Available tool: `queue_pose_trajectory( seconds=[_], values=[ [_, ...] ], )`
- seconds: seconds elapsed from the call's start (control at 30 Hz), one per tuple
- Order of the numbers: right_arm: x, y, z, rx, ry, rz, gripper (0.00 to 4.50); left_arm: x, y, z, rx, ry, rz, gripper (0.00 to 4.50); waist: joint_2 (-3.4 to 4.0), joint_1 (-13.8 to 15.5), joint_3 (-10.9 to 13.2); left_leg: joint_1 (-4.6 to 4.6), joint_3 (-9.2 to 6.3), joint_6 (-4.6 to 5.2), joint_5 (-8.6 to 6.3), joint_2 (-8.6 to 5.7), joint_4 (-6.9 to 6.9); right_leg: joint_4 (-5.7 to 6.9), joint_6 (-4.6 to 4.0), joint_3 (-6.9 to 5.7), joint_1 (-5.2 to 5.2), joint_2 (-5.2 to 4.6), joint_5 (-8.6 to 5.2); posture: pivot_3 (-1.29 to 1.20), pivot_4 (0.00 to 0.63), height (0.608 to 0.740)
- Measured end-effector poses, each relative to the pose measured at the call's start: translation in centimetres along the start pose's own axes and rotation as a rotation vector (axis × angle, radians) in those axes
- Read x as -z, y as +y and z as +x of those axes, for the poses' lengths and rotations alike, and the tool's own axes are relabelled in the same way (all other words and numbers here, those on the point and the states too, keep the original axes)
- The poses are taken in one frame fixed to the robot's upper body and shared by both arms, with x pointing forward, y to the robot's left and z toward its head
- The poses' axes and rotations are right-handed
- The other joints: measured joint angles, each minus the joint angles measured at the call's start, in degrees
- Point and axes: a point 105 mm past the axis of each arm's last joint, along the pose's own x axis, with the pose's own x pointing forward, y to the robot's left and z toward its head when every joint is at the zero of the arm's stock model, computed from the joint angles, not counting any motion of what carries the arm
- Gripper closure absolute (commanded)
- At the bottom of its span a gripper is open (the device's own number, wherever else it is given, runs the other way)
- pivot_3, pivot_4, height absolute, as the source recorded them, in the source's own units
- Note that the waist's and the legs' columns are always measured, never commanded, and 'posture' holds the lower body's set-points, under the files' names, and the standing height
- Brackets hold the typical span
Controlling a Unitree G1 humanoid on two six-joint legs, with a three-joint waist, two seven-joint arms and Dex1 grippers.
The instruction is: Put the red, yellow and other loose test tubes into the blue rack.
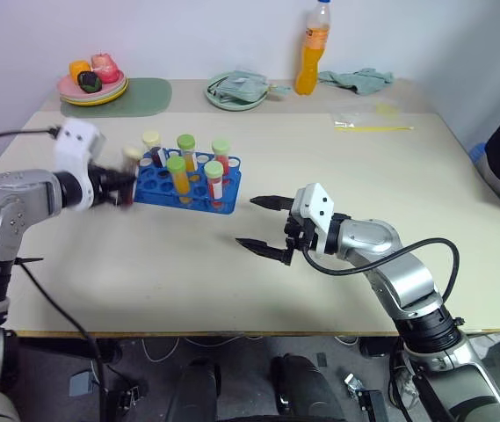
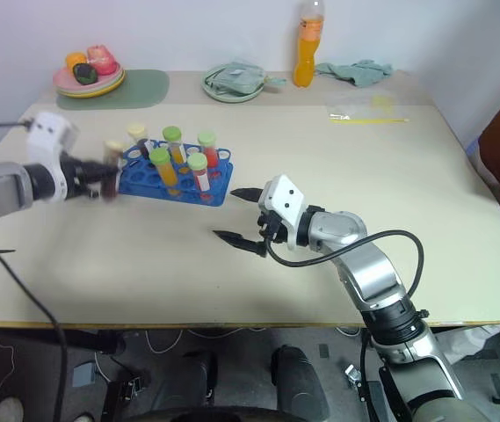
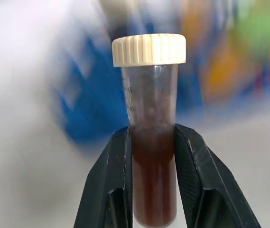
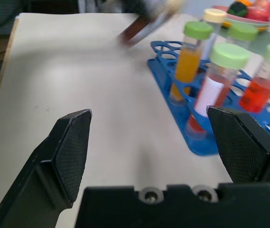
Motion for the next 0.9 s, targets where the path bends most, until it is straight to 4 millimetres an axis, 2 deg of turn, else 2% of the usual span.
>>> queue_pose_trajectory(
  seconds=[0.07,0.1,0.2,0.3,0.43,0.7,0.9],
  values=[
    [0.0,0.0,0.0,-0.005,0.001,0.001,0.18,-1.4,0.6,-0.1,-0.159,-0.205,0.043,3.84,0.03,0.0,0.0,0.05,0.04,0.0,0.0,-0.05,-0.02,-0.02,0.02,0.02,0.03,-0.1,0.01,0.0,0.15,0.74],
    [0.0,0.0,0.0,-0.007,0.001,0.001,0.18,-1.6,0.7,0.0,-0.231,-0.283,0.055,3.84,0.02,0.0,0.0,0.05,0.04,0.0,0.0,-0.05,-0.03,-0.01,0.02,0.02,0.04,-0.1,0.02,0.0,0.15,0.74],
    [-0.4,-0.1,0.3,-0.014,-0.011,-0.006,0.18,-0.1,0.5,0.4,-0.359,-0.394,0.074,3.84,0.0,-0.2,0.0,0.08,0.03,-0.01,0.0,-0.04,-0.03,0.05,0.0,0.02,0.02,-0.04,0.03,0.0,0.15,0.74],
    [-0.5,-0.1,0.5,-0.022,-0.015,-0.007,0.18,1.5,-0.9,1.1,-0.42,-0.517,0.102,3.84,-0.01,-0.1,-0.1,0.12,0.04,0.0,0.0,-0.04,-0.04,0.05,-0.01,0.02,0.05,-0.04,0.03,0.0,0.15,0.74],
    [-0.6,-0.1,0.5,-0.027,-0.015,-0.008,0.18,4.0,-2.8,2.4,-0.391,-0.54,0.096,3.84,-0.02,-0.2,-0.1,0.11,0.04,0.0,0.0,-0.04,-0.04,0.05,0.0,0.01,0.05,-0.02,0.04,0.0,0.15,0.74],
    [-0.6,-0.2,0.5,-0.02,-0.012,-0.011,0.18,6.7,-2.4,3.3,-0.389,-0.484,0.105,3.84,-0.02,-0.3,-0.1,0.14,0.03,0.0,0.0,-0.04,-0.04,0.08,0.0,0.0,0.06,0.01,0.04,0.0,0.15,0.74],
    [-0.5,-0.3,0.4,-0.016,-0.01,-0.012,0.18,6.7,-2.7,4.0,-0.375,-0.501,0.083,3.84,-0.02,-0.2,-0.1,0.15,0.02,0.0,0.0,-0.04,-0.04,0.08,0.01,0.0,0.09,0.0,0.04,0.0,0.15,0.74]
  ],
)
